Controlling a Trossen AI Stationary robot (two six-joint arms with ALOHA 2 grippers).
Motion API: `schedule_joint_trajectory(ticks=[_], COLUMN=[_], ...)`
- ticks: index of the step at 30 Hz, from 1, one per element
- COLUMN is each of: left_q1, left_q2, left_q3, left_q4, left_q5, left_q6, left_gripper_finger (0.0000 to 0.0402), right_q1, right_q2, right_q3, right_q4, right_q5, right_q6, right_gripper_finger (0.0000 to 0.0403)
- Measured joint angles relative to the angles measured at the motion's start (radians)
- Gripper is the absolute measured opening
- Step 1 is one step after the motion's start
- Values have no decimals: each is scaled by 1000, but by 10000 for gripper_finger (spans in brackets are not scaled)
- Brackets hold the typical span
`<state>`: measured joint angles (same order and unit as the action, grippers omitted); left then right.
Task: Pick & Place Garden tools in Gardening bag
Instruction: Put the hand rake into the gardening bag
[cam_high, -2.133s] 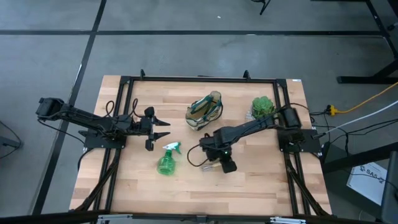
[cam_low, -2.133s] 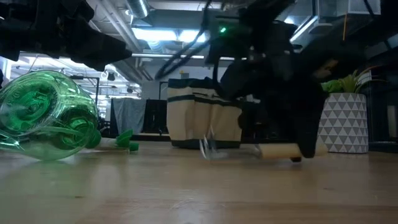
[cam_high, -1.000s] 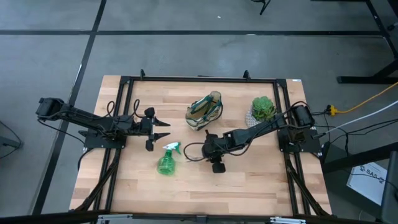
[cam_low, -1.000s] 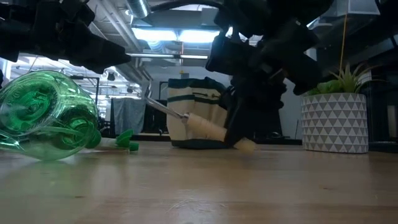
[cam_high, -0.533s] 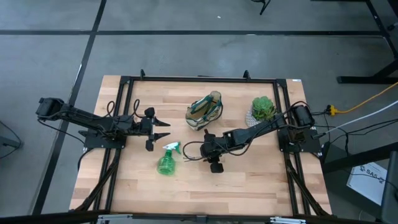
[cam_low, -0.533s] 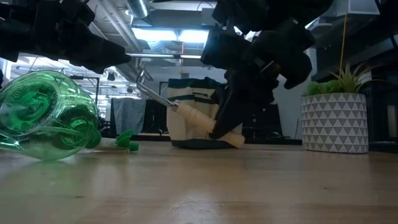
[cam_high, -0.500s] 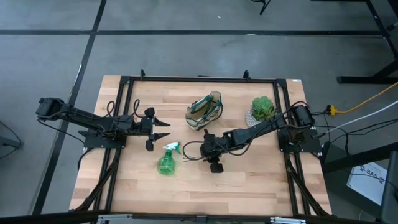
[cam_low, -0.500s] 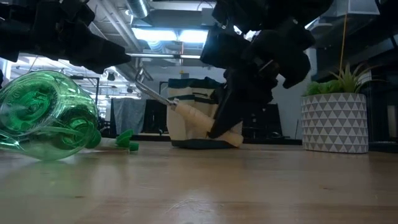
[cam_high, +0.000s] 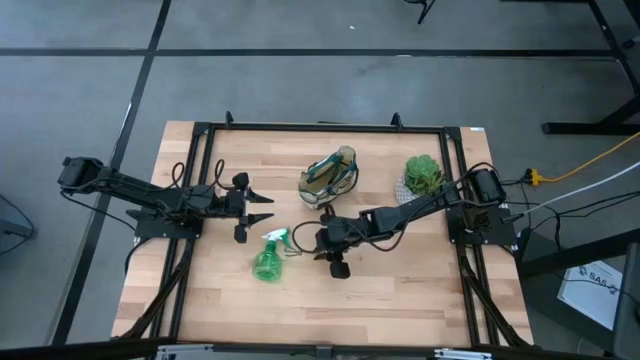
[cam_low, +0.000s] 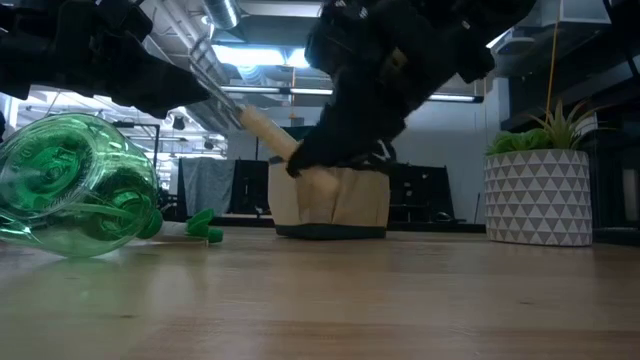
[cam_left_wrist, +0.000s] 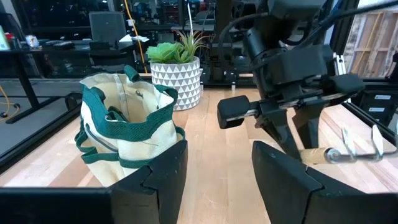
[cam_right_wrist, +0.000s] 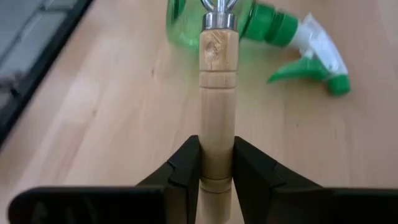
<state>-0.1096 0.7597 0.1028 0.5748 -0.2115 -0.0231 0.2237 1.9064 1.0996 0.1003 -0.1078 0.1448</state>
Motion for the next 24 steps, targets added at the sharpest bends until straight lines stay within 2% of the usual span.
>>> schedule_joint_trajectory(ticks=[5,11,14,24], left_q1=[0,0,0,0], left_q2=[0,0,0,0], left_q3=[0,0,0,0], left_q4=[0,0,0,-5], left_q5=[0,0,0,0], left_q6=[0,0,0,0], left_gripper_finger=[178,176,178,178], right_q1=[5,14,2,-64], right_q2=[0,-15,-67,-291], right_q3=[0,0,1,2], right_q4=[83,151,142,78], right_q5=[-6,-122,-157,-158], right_q6=[63,76,85,32], right_gripper_finger=[83,83,83,83])
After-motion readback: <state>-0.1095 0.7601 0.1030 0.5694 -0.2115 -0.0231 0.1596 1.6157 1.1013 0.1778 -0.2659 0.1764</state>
